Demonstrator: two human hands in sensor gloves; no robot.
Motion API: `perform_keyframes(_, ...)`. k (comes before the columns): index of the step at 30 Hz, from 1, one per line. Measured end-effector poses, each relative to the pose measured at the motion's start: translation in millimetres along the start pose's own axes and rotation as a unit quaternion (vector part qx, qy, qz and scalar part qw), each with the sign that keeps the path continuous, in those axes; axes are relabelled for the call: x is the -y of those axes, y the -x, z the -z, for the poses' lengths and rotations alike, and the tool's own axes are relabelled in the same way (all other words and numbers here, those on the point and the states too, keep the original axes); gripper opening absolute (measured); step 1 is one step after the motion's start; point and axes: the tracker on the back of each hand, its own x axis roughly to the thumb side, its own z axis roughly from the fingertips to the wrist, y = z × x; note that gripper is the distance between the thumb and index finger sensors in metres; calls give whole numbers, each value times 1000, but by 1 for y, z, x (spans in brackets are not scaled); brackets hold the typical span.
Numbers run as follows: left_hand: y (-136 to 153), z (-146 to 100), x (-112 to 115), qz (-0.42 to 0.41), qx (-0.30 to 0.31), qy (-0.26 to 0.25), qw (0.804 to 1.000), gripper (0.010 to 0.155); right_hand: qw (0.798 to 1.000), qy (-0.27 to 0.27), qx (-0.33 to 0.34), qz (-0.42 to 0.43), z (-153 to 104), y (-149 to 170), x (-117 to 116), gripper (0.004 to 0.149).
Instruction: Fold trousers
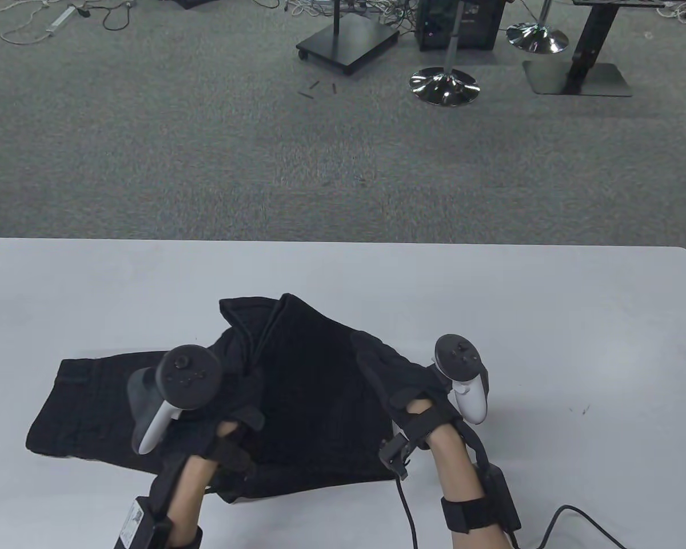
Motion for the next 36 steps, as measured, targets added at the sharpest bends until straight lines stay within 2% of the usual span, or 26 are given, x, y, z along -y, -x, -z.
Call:
perform_keyframes(2,14,-1,-23,21,-28,-25,999,62,1000,-5,-1,-9,0,0,-1,59)
perform_keyframes(5,35,-2,-45,42,-64,-47,996,62,1000,-10,-3,-12,1,2,-2,59)
perform_keyframes(7,62,-2,-61,50,-103,-62,991,62,1000,-11,-9,-10,2,5,-3,59)
perform_keyframes(10,103,2,-71,50,-163,-61,984,62,1000,-18,-17,-13,5,9,-6,59)
perform_keyframes(13,144,11,-64,65,-221,-43,972,62,999,-25,-22,-18,6,11,-9,59)
perform_keyframes(16,190,21,-45,91,-289,-20,953,62,999,-33,-29,-23,8,14,-12,60)
perform_keyframes(21,237,28,-21,123,-343,1,931,62,998,-37,-38,-30,9,18,-13,60)
perform_keyframes(25,257,28,-13,155,-371,12,915,65,998,-39,-43,-29,10,21,-13,60)
perform_keyframes(30,266,25,-13,201,-395,22,896,74,997,-43,-46,-34,11,22,-14,61)
perform_keyframes(33,258,25,-18,215,-386,13,897,78,997,-44,-49,-38,11,22,-15,61)
perform_keyframes(36,241,28,-22,216,-360,3,907,80,997,-44,-51,-41,11,22,-16,61)
